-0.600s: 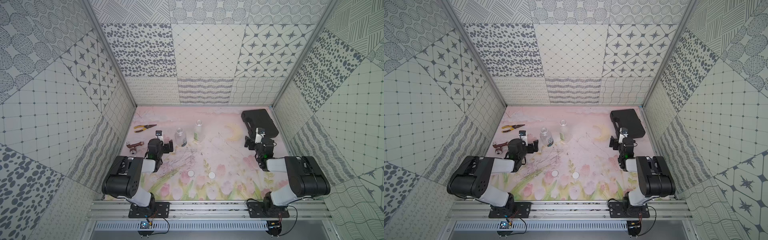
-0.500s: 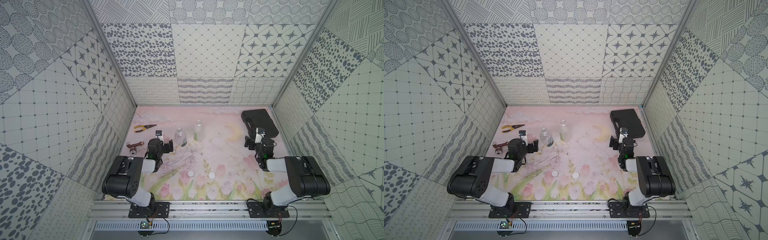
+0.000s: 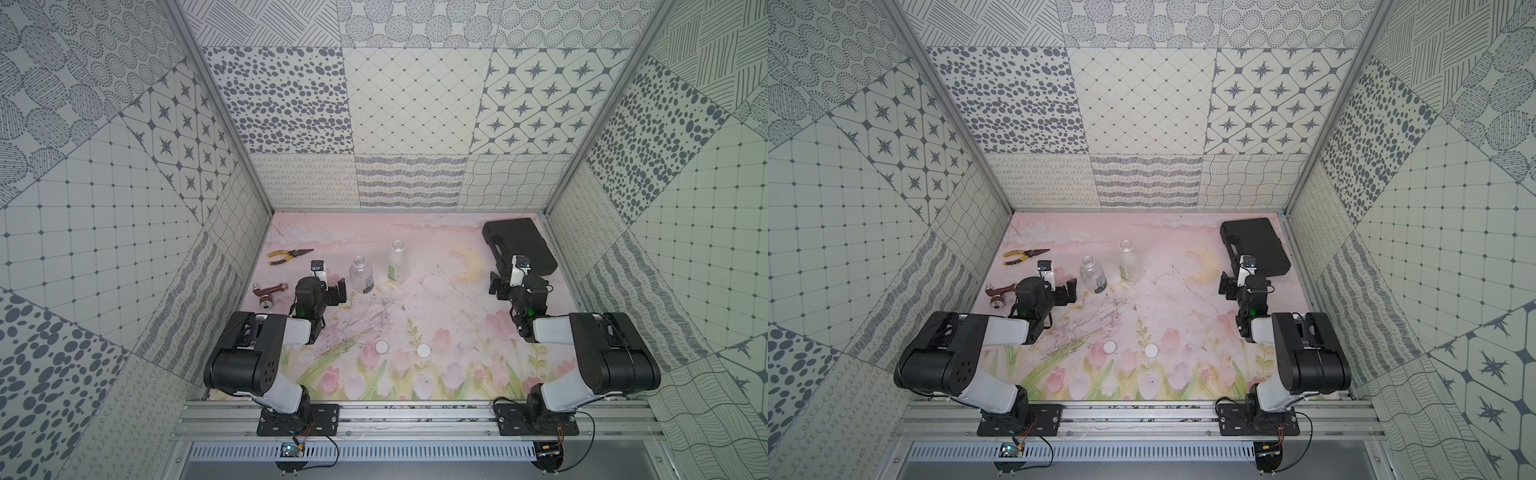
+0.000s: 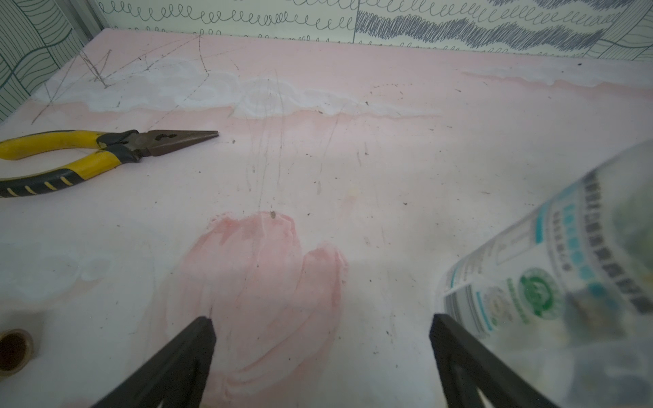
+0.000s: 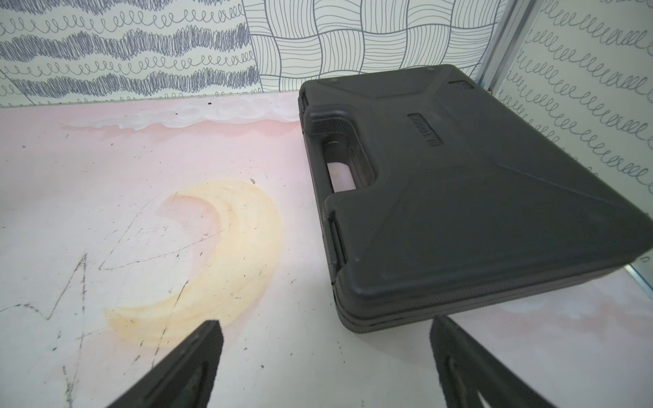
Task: Screw on the bottle caps
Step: Move the plastic bottle to the center of the board.
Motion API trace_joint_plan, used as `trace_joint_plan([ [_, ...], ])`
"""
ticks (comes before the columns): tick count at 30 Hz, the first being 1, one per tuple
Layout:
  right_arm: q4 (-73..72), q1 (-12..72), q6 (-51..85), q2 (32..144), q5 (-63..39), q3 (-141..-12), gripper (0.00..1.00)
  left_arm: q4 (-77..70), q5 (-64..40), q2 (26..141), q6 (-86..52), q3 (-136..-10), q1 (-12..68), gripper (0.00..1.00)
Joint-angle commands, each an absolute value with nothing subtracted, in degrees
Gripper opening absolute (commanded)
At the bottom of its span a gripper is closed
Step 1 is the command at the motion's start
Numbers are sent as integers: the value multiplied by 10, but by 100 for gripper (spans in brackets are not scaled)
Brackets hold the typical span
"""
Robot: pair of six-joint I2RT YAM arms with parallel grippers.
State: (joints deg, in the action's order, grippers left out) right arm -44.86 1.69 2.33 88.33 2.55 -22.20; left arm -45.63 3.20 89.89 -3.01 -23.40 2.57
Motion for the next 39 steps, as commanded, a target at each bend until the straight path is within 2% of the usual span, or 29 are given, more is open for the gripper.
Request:
trace_joint_plan([
  [1,-477,20,18,889,21,-234,97,-481,22,900,-34,-237,19,100],
  [26,-474,20,12,889,6,-238,97,-475,19,892,-32,-238,20,100],
  [32,-478,20,-2,830,-29,-205,97,-388,53,774,-20,-228,33,100],
  [39,-333,24,28,666,-21,-210,97,-216,113,551,1,-245,65,100],
])
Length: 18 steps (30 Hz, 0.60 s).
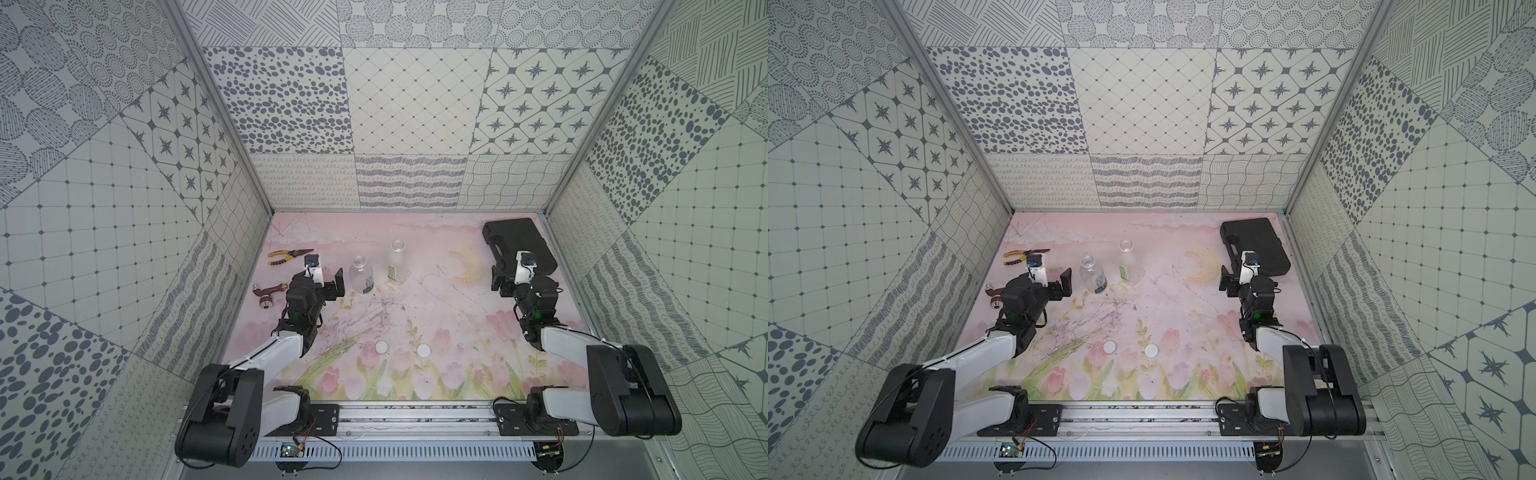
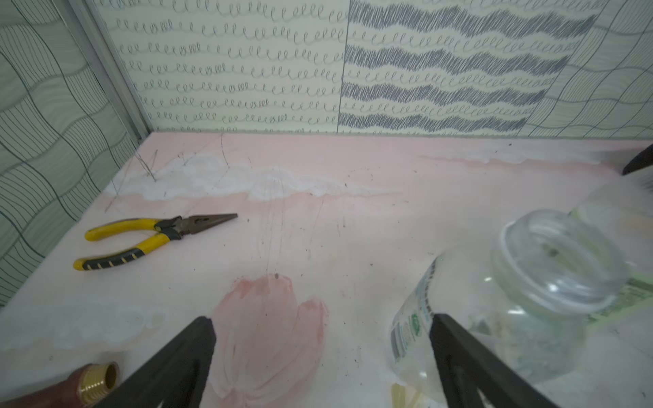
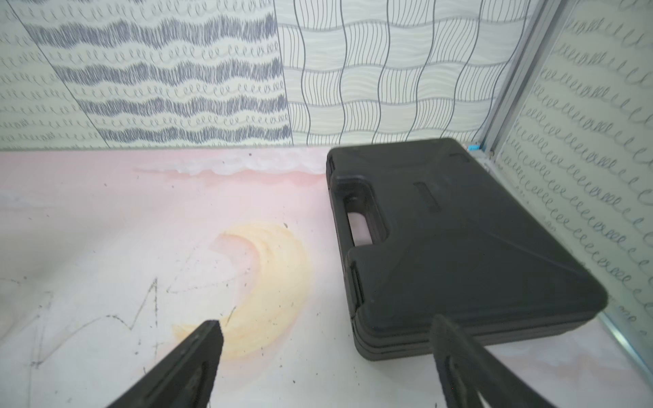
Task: Screw on the bottle caps
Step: Move the plastic bottle to the center of the board.
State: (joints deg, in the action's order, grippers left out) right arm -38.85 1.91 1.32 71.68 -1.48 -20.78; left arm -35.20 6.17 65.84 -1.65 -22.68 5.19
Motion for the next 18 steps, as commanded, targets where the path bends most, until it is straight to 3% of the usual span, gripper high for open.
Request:
trace_joint_plan([
  [1,-307,26,37,639,-17,-216,97,-185,113,524,-8,-254,66,100],
  [5,-162,26,123,542,27,-278,97,-79,57,440,-29,-301,67,100],
  [9,-27,26,178,494,-2,-374,97,23,16,390,-98,-366,68,100],
  [12,123,24,278,483,35,-462,97,91,58,378,-194,-419,68,100],
  [18,253,-13,325,446,-66,-553,97,311,110,380,-316,-553,68,100],
])
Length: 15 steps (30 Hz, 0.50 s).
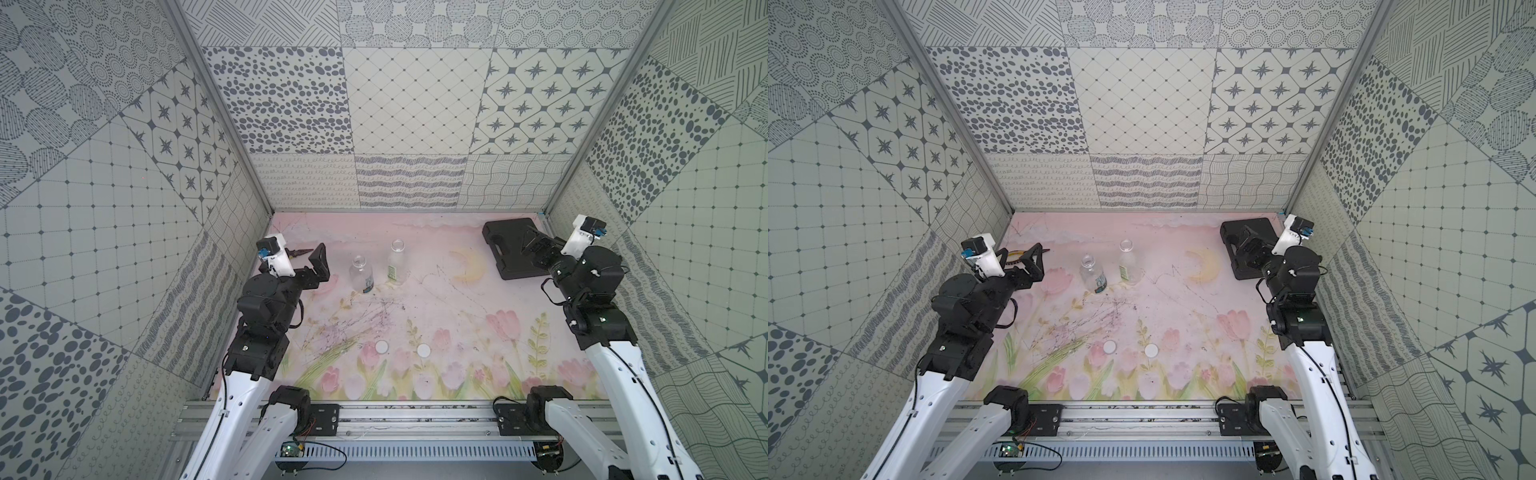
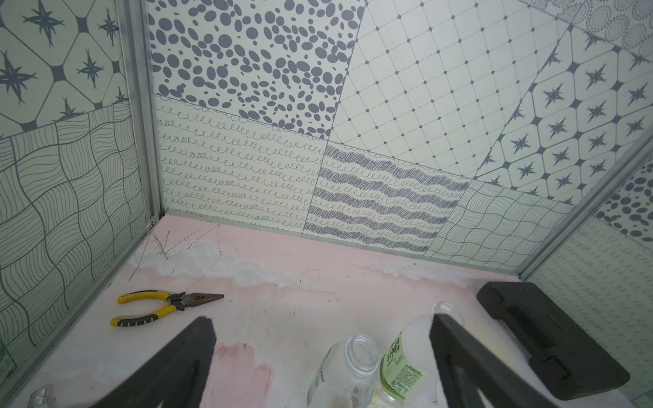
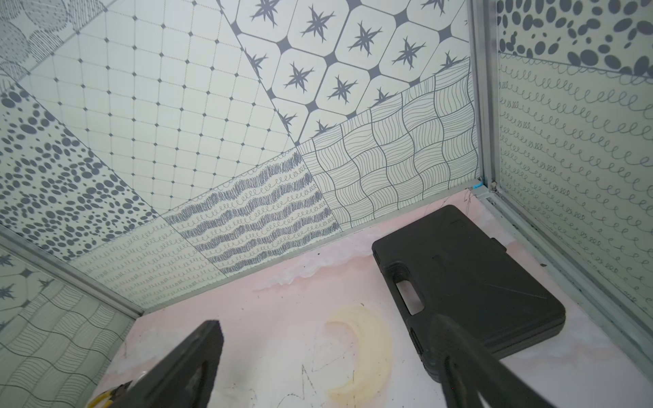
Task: Screw on the bottle caps
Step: Move the plastic bottle to the center of the board.
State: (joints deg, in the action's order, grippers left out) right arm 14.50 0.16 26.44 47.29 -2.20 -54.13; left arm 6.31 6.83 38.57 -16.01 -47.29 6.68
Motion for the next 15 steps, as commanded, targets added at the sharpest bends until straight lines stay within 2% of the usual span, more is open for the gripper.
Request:
trace_joint_plan([
  [1,254,-23,346,429,-71,-543,97,362,133,382,-355,-576,68,100],
  [3,245,-42,356,404,-110,-529,97,489,171,389,-446,-629,68,100],
  [6,278,-43,341,400,-124,-536,97,550,161,380,-449,-643,68,100],
  [8,313,-43,323,403,-124,-549,97,566,149,365,-435,-640,68,100],
  [11,338,-43,297,398,-131,-561,97,535,75,331,-312,-624,68,100],
  [15,352,-40,291,412,-176,-572,97,547,85,309,-331,-625,68,100],
])
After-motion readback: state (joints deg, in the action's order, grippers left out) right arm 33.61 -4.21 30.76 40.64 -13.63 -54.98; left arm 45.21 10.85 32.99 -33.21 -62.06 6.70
